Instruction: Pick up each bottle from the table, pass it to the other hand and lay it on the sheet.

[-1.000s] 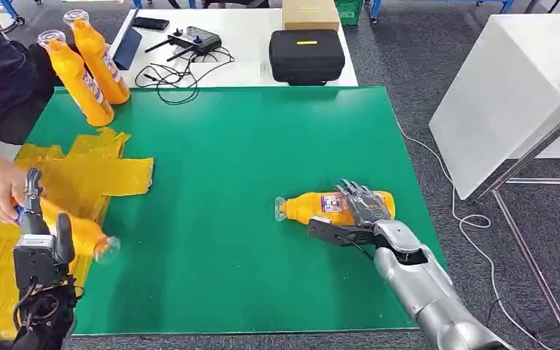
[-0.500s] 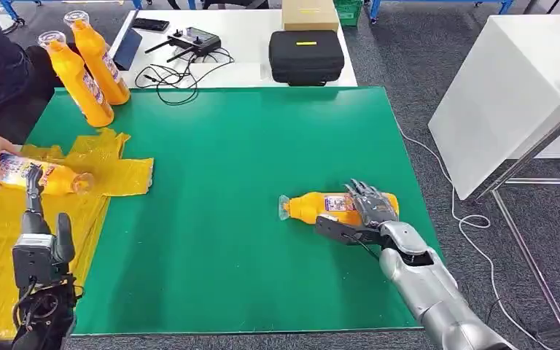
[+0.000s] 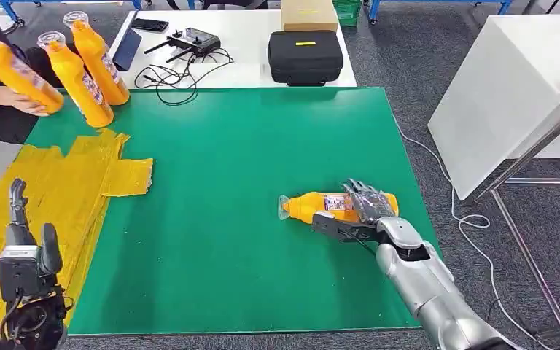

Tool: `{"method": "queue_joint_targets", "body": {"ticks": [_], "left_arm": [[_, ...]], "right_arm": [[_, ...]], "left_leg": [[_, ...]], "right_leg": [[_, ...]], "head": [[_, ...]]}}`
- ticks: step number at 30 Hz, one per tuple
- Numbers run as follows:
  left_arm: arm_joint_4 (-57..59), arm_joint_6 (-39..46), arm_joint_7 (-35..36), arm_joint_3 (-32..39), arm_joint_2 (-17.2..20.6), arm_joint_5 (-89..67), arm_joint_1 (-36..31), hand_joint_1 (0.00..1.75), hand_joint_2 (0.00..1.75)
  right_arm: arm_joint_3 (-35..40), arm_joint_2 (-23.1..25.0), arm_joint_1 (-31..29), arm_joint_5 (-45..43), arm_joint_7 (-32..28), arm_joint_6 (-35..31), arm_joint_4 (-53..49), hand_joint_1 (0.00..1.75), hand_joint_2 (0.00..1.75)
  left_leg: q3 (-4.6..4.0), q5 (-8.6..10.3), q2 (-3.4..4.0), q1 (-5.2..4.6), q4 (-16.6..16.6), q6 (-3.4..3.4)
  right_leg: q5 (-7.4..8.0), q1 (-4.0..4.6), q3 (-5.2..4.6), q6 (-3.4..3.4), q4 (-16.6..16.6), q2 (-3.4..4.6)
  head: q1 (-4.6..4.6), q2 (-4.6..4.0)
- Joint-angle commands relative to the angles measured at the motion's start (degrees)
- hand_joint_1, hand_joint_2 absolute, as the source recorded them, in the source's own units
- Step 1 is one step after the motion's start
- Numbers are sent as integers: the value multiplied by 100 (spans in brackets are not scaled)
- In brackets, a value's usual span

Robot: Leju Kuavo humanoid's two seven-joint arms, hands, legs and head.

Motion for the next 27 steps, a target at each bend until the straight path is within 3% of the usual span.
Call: {"method": "queue_joint_targets", "body": {"ticks": [1, 6, 7, 9, 27], "left_arm": [[-54, -67, 35, 295, -151, -36, 40, 0, 0], [-126, -68, 35, 385, -194, -53, 114, 0, 0], [-142, -73, 35, 446, -217, -53, 132, 0, 0], [-179, -108, 35, 525, -236, -55, 191, 0, 0], [-436, -187, 35, 900, -363, -99, 472, 0, 0]], "right_arm": [[4, 159, -145, 64, 50, 64, 416, 0, 175], [-13, 130, -123, 79, 69, 70, 380, 0, 175], [-29, 119, -117, 80, 74, 66, 340, 7, 175], [-41, 84, -125, 114, 133, 28, 268, 0, 175], [13, -348, -147, 265, 6, 184, -63, 0, 175]], "left_leg": [[17, -6, 6, 3, -6, 1], [9, -2, 0, 1, -4, 1], [19, -6, 2, 2, -7, 2], [15, -5, 4, 1, -6, 2], [21, -10, 1, -3, -7, 3]], "right_leg": [[-4, 5, 17, 1, -7, -5], [-2, 2, 10, 2, -4, -7], [-5, 3, 21, 3, -8, -9], [-4, 2, 15, 2, -6, -6], [-9, 0, 24, 4, -5, -10]], "head": [[0, 0], [0, 0], [0, 0], [0, 0], [0, 0]]}}
